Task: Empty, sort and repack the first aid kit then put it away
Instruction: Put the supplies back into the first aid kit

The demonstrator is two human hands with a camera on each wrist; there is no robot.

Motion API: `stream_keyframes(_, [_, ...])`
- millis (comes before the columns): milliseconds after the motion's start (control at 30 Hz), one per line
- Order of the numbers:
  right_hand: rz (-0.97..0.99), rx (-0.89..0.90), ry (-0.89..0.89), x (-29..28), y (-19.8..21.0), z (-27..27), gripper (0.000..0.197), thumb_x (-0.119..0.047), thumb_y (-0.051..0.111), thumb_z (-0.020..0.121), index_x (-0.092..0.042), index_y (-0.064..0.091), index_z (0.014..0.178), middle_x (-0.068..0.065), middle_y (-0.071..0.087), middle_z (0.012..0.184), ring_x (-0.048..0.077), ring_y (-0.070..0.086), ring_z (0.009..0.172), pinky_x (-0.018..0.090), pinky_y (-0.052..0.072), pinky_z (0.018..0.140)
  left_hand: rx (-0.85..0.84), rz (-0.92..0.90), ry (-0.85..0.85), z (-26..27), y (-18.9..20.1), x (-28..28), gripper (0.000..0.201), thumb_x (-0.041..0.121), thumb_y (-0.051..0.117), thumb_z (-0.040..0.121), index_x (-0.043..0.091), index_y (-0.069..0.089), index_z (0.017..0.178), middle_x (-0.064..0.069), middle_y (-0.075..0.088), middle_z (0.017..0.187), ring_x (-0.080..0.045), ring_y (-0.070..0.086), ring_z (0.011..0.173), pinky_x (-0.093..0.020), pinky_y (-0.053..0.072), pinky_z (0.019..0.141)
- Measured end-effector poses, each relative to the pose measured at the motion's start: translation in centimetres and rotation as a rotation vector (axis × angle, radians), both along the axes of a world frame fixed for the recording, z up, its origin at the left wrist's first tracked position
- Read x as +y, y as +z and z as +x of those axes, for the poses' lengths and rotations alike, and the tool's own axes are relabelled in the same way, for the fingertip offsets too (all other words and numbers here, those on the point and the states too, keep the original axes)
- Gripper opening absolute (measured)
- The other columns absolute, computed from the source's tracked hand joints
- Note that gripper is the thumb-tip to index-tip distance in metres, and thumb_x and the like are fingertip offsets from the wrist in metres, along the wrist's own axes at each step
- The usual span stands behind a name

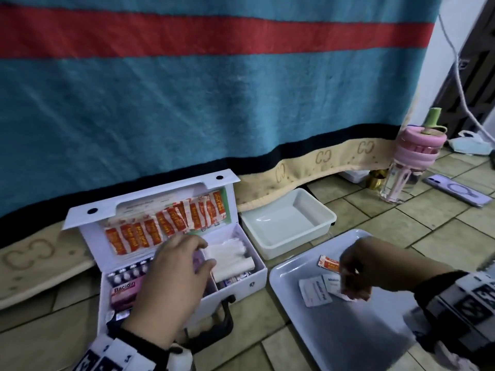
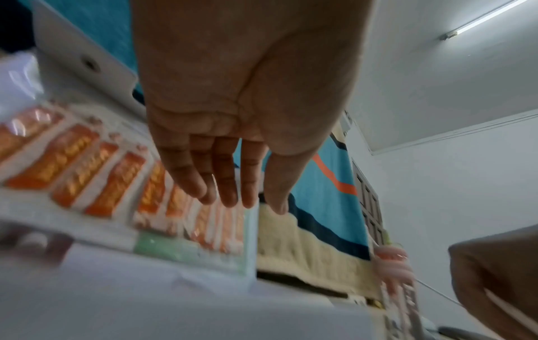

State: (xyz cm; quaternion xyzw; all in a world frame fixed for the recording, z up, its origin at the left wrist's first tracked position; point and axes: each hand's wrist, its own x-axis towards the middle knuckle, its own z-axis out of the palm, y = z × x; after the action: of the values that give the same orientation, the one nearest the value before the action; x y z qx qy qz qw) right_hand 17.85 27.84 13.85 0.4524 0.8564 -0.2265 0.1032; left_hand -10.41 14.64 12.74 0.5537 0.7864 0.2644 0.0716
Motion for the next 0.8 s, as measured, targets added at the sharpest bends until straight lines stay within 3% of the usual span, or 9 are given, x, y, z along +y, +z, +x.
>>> stream_keyframes(100, [-0.008,0.492,0.015,-0.5,1.2,-5.0,0.025,-0.001,0.064,0.082,-0.024,0.067,0.072,-0.003,0.072,0.069,0.0,0.063,0.062,0.016,0.049,0.064,0.118,0.111,0.146,-2.1,2.0,0.8,0.041,0.028,0.064,0.085,0.018,0.053,0.123,-0.002,0.049,0.123,-0.022,0.04,0.119,-0.036,0.034,0.103])
stream_keyframes(200, [-0.177,0.725,0.063,-0.9,1.7,-10.9,0.025,0.004,0.061,0.084,-0.019,0.064,0.075,-0.007,0.069,0.061,0.0,0.06,0.058,0.016,0.049,0.061,0.203,0.087,0.187,-3.9,2.8,2.1,0.047,0.028,0.061,0.086,0.014,0.047,0.129,-0.004,0.045,0.127,-0.026,0.034,0.12,-0.038,0.029,0.104])
stream_keyframes(367, [-0.278,0.794,0.127,1.2,2.2,-18.1,0.024,0.007,0.057,0.087,-0.012,0.059,0.074,0.004,0.061,0.065,-0.001,0.056,0.053,0.013,0.049,0.06,0.264,-0.072,0.168,-5.0,1.9,2.6,0.059,0.03,0.056,0.088,0.025,0.03,0.141,0.003,0.032,0.137,-0.023,0.025,0.125,-0.041,0.03,0.104])
stream_keyframes(467, [-0.159,0.904,0.111,2.2,3.0,-20.2,0.016,0.005,0.064,0.083,-0.008,0.064,0.074,0.002,0.06,0.07,0.002,0.053,0.062,0.017,0.045,0.067,0.287,-0.024,0.112,-5.6,1.4,2.3,0.056,0.02,0.058,0.085,0.023,0.038,0.137,0.002,0.038,0.134,-0.022,0.029,0.125,-0.035,0.03,0.106])
stream_keyframes(567, [-0.09,1.144,0.067,2.4,3.7,-21.7,0.018,0.004,0.064,0.082,-0.012,0.065,0.077,0.004,0.065,0.081,0.007,0.057,0.076,0.018,0.045,0.076,0.261,0.01,0.05,-6.0,1.3,1.6,0.054,0.006,0.054,0.083,0.023,0.045,0.133,0.003,0.041,0.135,-0.019,0.034,0.126,-0.026,0.026,0.107])
stream_keyframes(633, [-0.103,1.213,0.055,2.1,3.8,-22.8,0.016,0.005,0.066,0.081,-0.011,0.066,0.08,0.001,0.065,0.078,0.004,0.058,0.073,0.016,0.046,0.076,0.222,0.034,0.023,-6.0,1.2,1.2,0.057,0.001,0.051,0.084,0.027,0.044,0.134,0.007,0.036,0.14,-0.015,0.031,0.13,-0.021,0.022,0.108])
stream_keyframes(700, [-0.129,1.195,0.07,1.6,3.6,-23.9,0.019,0.005,0.068,0.079,-0.015,0.067,0.077,-0.004,0.065,0.072,-0.001,0.058,0.067,0.016,0.047,0.072,0.171,0.064,0.003,-5.9,1.1,0.9,0.061,-0.003,0.049,0.083,0.031,0.044,0.134,0.011,0.032,0.144,-0.011,0.029,0.133,-0.013,0.017,0.107])
stream_keyframes(800, [0.037,1.035,0.09,1.4,2.9,-25.1,0.013,-0.003,0.072,0.078,-0.016,0.073,0.075,-0.002,0.069,0.071,0.0,0.058,0.064,0.02,0.049,0.071,0.113,0.078,-0.005,-5.8,1.0,0.5,0.064,-0.007,0.046,0.084,0.032,0.046,0.135,0.015,0.029,0.146,-0.005,0.025,0.137,-0.006,0.008,0.104])
